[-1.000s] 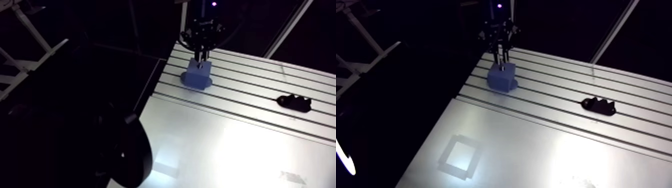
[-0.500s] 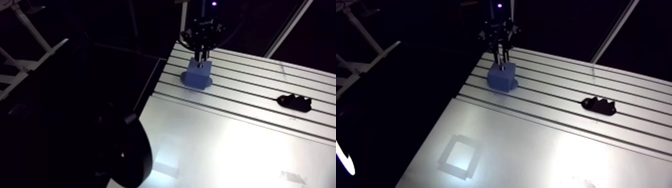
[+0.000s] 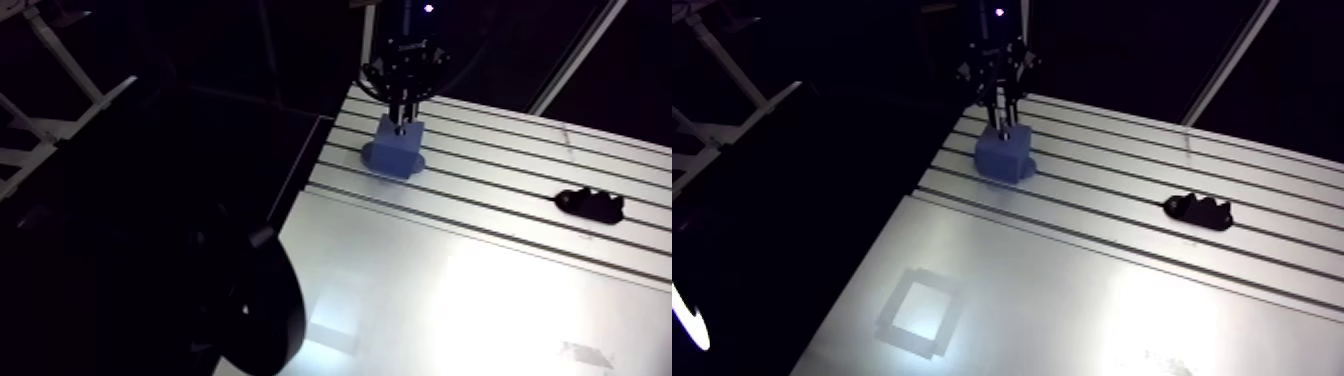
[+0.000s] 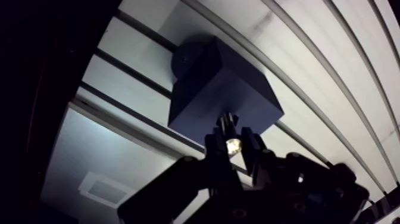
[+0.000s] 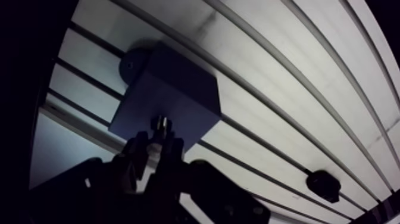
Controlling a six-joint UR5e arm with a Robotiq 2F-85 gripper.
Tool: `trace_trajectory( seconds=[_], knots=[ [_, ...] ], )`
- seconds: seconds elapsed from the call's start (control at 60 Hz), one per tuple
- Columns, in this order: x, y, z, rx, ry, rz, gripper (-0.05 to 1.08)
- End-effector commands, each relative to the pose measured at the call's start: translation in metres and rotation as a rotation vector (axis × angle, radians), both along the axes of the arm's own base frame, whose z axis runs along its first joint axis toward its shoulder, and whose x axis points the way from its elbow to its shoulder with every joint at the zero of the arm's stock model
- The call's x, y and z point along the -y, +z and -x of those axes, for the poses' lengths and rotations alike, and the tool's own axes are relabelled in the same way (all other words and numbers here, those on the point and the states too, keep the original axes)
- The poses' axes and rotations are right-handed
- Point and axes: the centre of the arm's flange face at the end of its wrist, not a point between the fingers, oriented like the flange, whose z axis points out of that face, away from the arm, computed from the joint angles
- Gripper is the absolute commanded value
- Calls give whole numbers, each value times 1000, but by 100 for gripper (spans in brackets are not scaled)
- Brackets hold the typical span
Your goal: Pick up the M10 bolt and insert it into the hex recess until seated.
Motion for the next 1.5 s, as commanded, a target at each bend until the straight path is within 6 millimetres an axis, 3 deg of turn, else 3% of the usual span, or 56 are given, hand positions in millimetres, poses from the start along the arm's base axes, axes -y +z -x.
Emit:
trace_trajectory(
  seconds=[0.017,0.067,0.1,0.117,0.133,0.15,0.167,0.183,0.2,0.217,0.233,0.25,0.267,0.283,0.317,0.35,0.95,1.5],
  knots=[
    [0,-1,-1,3,5,-2,107],
    [0,-1,-1,3,5,-2,105],
    [0,0,-1,2,5,-1,94],
    [0,0,-1,2,5,-1,94],
    [0,-1,0,3,5,-3,81],
    [0,-1,0,3,5,-3,81],
    [0,-1,0,5,4,-2,68],
    [0,-1,0,5,4,-2,68],
    [0,-1,-1,4,5,-2,52],
    [0,-1,-1,4,5,-2,52],
    [1,0,-1,4,6,0,35],
    [1,0,-1,4,6,0,35],
    [1,-1,-1,6,7,1,22],
    [1,-1,-1,6,7,1,22],
    [1,-1,-1,7,10,2,7],
    [1,0,-1,6,10,2,2],
    [2,3,0,-2,14,9,1],
    [1,22,6,-72,-58,29,1]
  ],
)
